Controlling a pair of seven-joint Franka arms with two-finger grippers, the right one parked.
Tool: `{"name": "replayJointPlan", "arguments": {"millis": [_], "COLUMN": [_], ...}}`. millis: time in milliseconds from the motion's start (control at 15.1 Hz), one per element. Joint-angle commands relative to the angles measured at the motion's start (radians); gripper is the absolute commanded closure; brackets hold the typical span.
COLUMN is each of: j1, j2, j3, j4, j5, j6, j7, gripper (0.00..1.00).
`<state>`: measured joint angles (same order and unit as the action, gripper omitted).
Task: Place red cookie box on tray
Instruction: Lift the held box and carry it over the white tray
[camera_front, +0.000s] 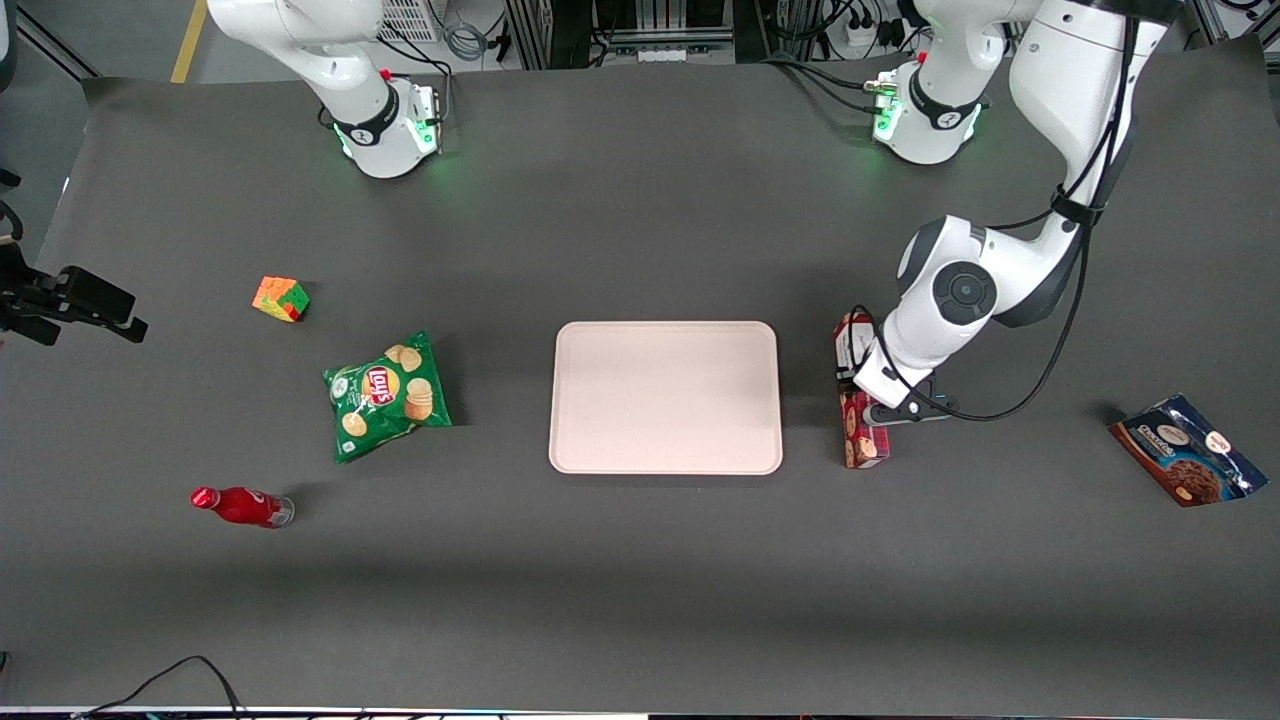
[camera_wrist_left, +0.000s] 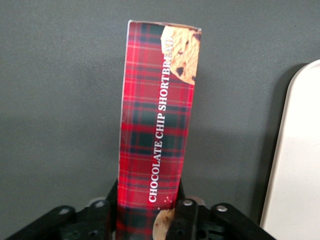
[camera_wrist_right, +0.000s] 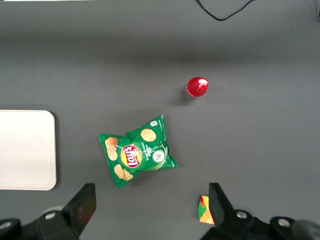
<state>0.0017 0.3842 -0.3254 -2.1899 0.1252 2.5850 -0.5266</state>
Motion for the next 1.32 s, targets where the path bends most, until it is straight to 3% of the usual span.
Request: {"name": "replayJointPlan", "arguments": {"millis": [0, 132, 462, 792, 1057, 1255], "j1": [-0.005, -0.005, -0.003, -0.003, -0.006, -0.009], "j2": [0.005, -0.004, -0.047, -0.047, -0.027, 0.013], "j3": [0.002, 0.0, -0.027, -0.119, -0.19, -0.251], "j4": [0.019, 0.041, 0.203, 0.451, 0.516, 0.513], "j5": [0.022, 0.024, 0.024, 0.007, -0.058, -0.036], "j6": [0.001, -0.028, -0.305, -0.601, -0.615, -0.548], "j7": [-0.026, -0.023, -0.01, -0.032, -0.127, -0.21], "gripper": [0.91, 0.99, 1.0, 1.0, 1.0, 1.0]}}
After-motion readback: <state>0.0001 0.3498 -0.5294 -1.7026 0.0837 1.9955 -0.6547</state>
